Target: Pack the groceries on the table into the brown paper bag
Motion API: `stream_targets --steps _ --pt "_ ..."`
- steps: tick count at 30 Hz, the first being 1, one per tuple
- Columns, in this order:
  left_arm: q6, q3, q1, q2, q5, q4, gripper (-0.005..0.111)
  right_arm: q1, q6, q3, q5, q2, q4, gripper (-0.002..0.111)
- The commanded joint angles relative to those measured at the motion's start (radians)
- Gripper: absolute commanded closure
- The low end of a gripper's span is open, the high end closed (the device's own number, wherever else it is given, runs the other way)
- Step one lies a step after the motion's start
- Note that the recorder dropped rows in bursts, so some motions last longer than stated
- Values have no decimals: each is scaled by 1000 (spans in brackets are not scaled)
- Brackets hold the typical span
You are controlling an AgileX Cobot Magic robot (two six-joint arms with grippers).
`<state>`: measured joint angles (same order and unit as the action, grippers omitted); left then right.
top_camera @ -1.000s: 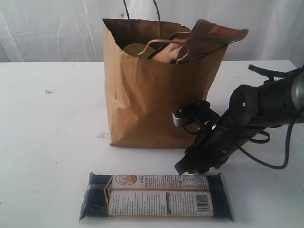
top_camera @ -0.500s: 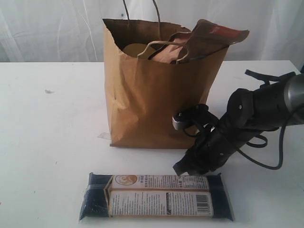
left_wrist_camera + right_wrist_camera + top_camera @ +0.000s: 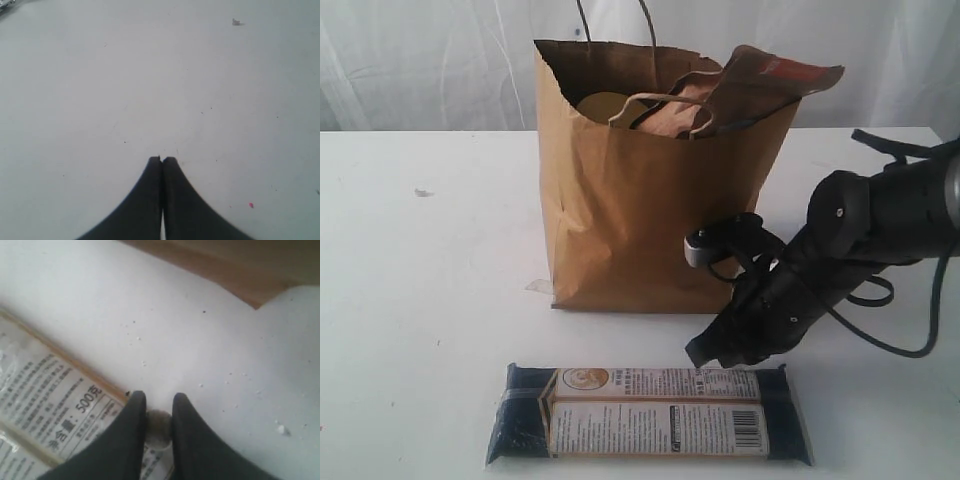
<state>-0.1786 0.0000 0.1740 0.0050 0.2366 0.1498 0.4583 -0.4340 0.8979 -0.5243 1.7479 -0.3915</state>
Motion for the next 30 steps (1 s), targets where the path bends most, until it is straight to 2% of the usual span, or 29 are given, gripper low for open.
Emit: stream_targets --steps 1,8,12,18,26,30 --pt "0 0 -7 -5 -5 0 107 1 17 -3 -79 -72 3 108" --pt "0 0 -7 -5 -5 0 107 1 23 -13 -232 -202 3 108" --pt "0 0 -7 -5 -5 0 107 1 47 -88 -206 -312 1 108" --pt "0 0 -7 -5 -5 0 107 1 55 -219 -156 -579 -12 108" --pt "0 0 -7 -5 -5 0 107 1 63 -327 -356 -961 -16 108" --pt "0 0 -7 -5 -5 0 107 1 182 -323 -363 -1100 -70 108"
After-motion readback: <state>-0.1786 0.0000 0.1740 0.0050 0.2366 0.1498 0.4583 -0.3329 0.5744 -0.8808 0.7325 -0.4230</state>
